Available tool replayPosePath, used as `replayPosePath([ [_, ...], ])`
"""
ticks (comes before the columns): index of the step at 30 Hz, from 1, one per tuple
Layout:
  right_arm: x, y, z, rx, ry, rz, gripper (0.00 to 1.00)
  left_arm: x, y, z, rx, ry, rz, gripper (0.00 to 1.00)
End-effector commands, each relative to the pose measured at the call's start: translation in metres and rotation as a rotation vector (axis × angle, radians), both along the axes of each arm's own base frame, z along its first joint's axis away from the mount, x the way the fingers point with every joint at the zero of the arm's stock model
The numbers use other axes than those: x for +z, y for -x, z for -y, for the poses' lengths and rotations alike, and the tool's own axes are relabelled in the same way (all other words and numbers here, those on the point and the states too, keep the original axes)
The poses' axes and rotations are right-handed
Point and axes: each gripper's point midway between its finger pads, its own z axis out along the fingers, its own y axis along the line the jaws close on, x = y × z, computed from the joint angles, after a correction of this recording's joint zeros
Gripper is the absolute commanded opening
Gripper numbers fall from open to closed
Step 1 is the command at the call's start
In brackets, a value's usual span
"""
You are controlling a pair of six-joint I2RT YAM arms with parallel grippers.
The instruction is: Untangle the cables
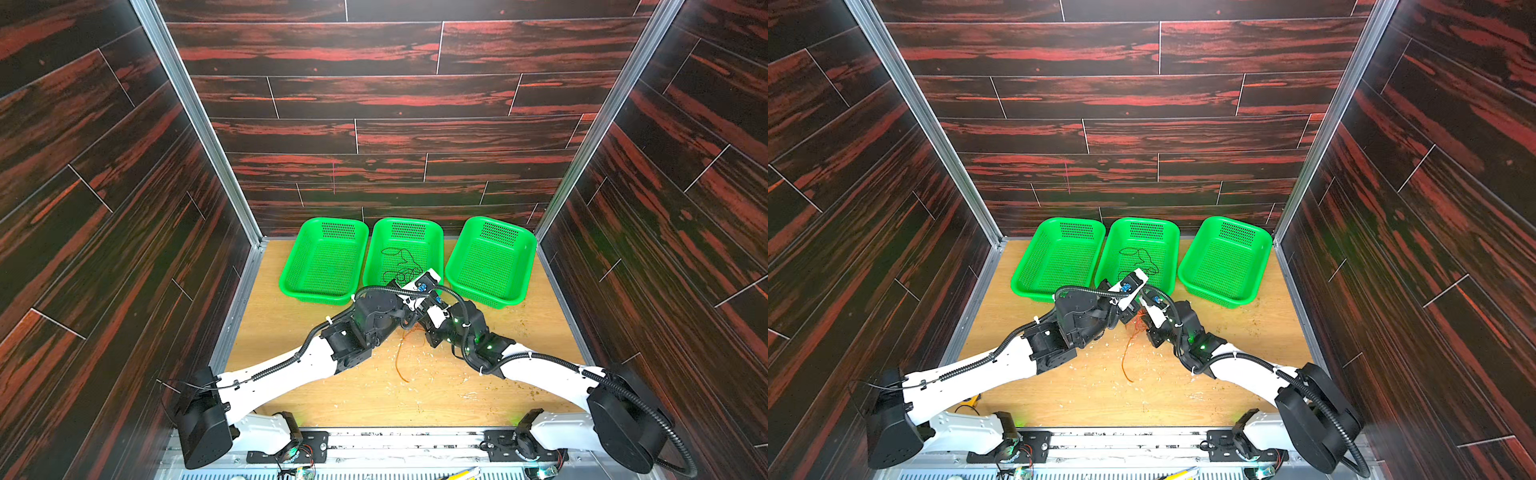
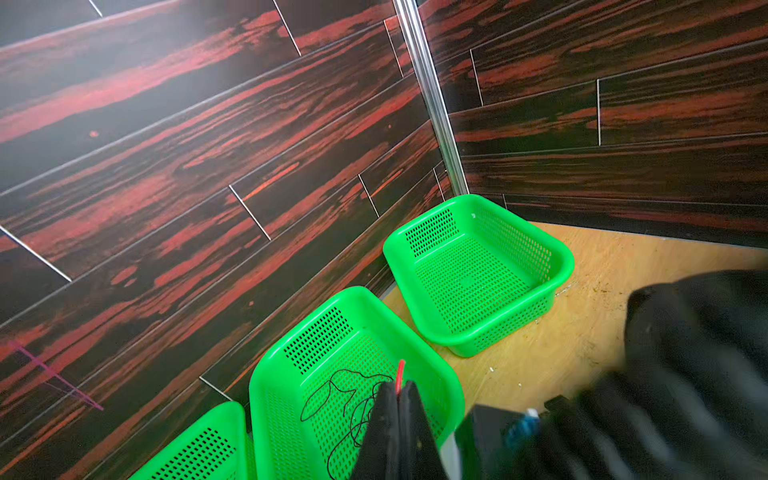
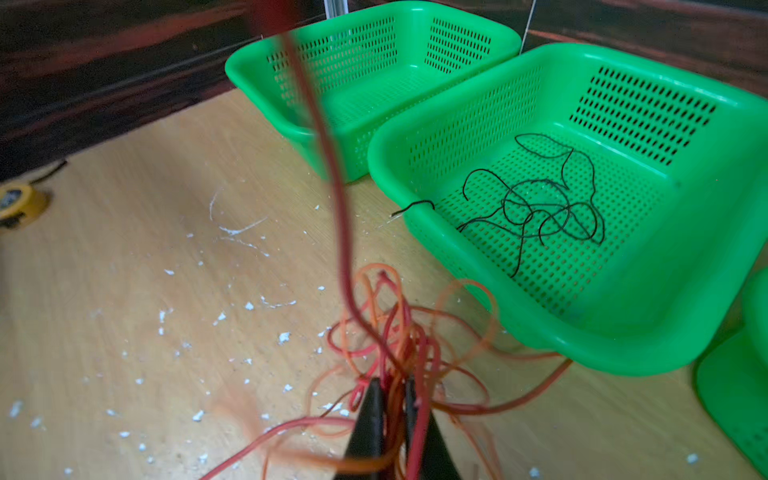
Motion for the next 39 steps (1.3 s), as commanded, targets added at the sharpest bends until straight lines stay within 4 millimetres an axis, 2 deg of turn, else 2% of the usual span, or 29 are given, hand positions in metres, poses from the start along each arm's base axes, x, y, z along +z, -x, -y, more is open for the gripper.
replayPosePath([
  [1,-0.006,0.017,-0.002,0.119,0.030,0.028,0.01,0.043,0.008,-0.012,0.015,0.057,0.077,0.00],
  [3,-0.010,0.022,0.001,0.146,0.046,0.025,0.00,0.050,0.009,-0.019,0.033,0.043,0.097,0.00],
  [7,-0.019,0.015,0.019,0.118,0.046,-0.027,0.00,0.070,0.007,-0.041,0.087,0.047,0.126,0.00],
  [14,-0.036,-0.005,0.046,0.134,0.137,-0.155,0.00,0.099,-0.011,-0.106,0.193,0.124,0.113,0.00],
  [20,-0.055,-0.009,0.059,0.167,0.243,-0.205,0.00,0.118,-0.015,-0.141,0.261,0.125,0.137,0.00],
  [23,-0.063,-0.003,0.059,0.213,0.266,-0.224,0.00,0.122,-0.010,-0.145,0.246,0.139,0.144,0.00],
  [26,-0.062,0.004,0.052,0.269,0.237,-0.256,0.03,0.115,-0.005,-0.132,0.162,0.138,0.111,0.00],
  [29,-0.060,0.006,0.048,0.296,0.223,-0.247,0.00,0.105,-0.004,-0.121,0.111,0.150,0.077,0.00],
  [32,-0.074,-0.001,0.062,0.229,0.304,-0.264,0.00,0.105,-0.008,-0.126,0.146,0.150,0.084,0.00],
  [36,-0.099,-0.008,0.085,0.143,0.399,-0.336,0.00,0.119,-0.008,-0.141,0.201,0.131,0.115,0.00],
  [39,-0.110,-0.011,0.095,0.123,0.442,-0.346,0.01,0.127,-0.009,-0.155,0.238,0.119,0.123,0.00],
])
